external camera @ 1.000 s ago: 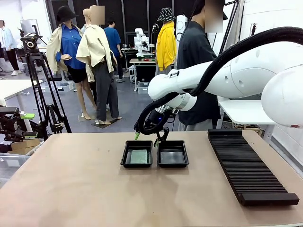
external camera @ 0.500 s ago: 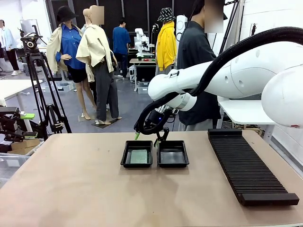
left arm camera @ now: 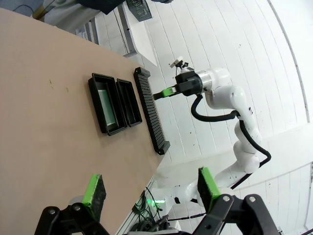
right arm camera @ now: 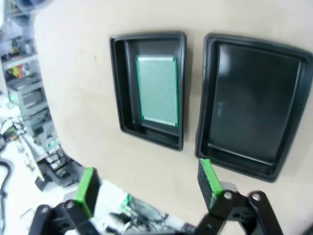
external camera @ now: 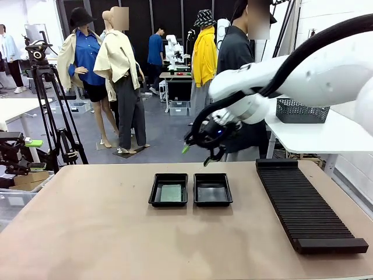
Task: Inspect and transfer BCBs to ESD trays.
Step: Pick up the ESD tray and place it on the left side of the table.
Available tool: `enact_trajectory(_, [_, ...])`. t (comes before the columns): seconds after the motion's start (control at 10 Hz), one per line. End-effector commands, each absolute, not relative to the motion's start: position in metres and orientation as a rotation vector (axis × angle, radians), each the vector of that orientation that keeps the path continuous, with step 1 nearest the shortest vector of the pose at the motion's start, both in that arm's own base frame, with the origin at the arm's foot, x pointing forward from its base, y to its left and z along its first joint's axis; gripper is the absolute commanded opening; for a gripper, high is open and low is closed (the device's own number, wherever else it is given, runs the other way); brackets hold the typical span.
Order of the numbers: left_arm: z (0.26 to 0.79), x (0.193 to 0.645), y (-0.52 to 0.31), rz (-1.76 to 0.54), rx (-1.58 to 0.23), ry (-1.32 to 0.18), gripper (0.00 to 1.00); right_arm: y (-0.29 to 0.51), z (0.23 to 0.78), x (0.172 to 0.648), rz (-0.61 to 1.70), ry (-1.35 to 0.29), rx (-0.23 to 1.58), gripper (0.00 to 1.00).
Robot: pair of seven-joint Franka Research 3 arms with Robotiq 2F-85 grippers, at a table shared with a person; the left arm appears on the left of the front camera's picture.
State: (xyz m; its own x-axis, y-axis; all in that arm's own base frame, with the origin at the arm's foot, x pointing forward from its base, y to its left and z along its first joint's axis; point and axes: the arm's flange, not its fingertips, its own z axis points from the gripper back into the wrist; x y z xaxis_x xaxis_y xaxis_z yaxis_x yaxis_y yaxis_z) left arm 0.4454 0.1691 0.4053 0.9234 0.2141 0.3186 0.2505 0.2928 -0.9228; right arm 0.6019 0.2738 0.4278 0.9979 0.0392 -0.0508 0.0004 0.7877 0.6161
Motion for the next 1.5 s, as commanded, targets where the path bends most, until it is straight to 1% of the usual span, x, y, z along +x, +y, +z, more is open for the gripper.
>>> enact_trajectory(0.0, [0.409,0.445,0.170,-0.007,-1.281,-0.421,1.00,0.213,0.429,0.586,0.026,0.087,0.787,1.00])
enact_trajectory(0.3, [0.409,0.445,0.170,-0.007,-1.281,-0.421,1.00,0.134,0.439,0.589,-0.057,0.068,0.924,1.00])
enact_trajectory(0.5, [0.409,0.445,0.170,-0.007,-1.281,-0.421,1.00,0.086,0.435,0.589,-0.102,0.061,1.038,1.00])
enact_trajectory(0.6, [0.409,0.445,0.170,-0.007,-1.281,-0.421,1.00,0.070,0.431,0.589,-0.122,0.051,1.074,1.00])
enact_trajectory(0.8, [0.409,0.445,0.170,-0.007,-1.281,-0.421,1.00,0.050,0.430,0.577,-0.130,0.082,1.075,1.00])
enact_trajectory(1.0, [0.409,0.445,0.170,-0.007,-1.281,-0.421,1.00,0.000,0.450,0.488,-0.060,0.153,0.867,1.00])
enact_trajectory(1.1, [0.409,0.445,0.170,-0.007,-1.281,-0.421,1.00,-0.028,0.460,0.444,-0.104,0.160,0.812,1.00])
enact_trajectory(1.2, [0.409,0.445,0.170,-0.007,-1.281,-0.421,1.00,-0.050,0.467,0.413,-0.148,0.161,0.800,1.00])
enact_trajectory(1.3, [0.409,0.445,0.170,-0.007,-1.281,-0.421,1.00,-0.061,0.467,0.396,-0.210,0.147,0.793,1.00])
enact_trajectory(1.4, [0.409,0.445,0.170,-0.007,-1.281,-0.421,1.00,-0.064,0.466,0.393,-0.219,0.147,0.798,1.00])
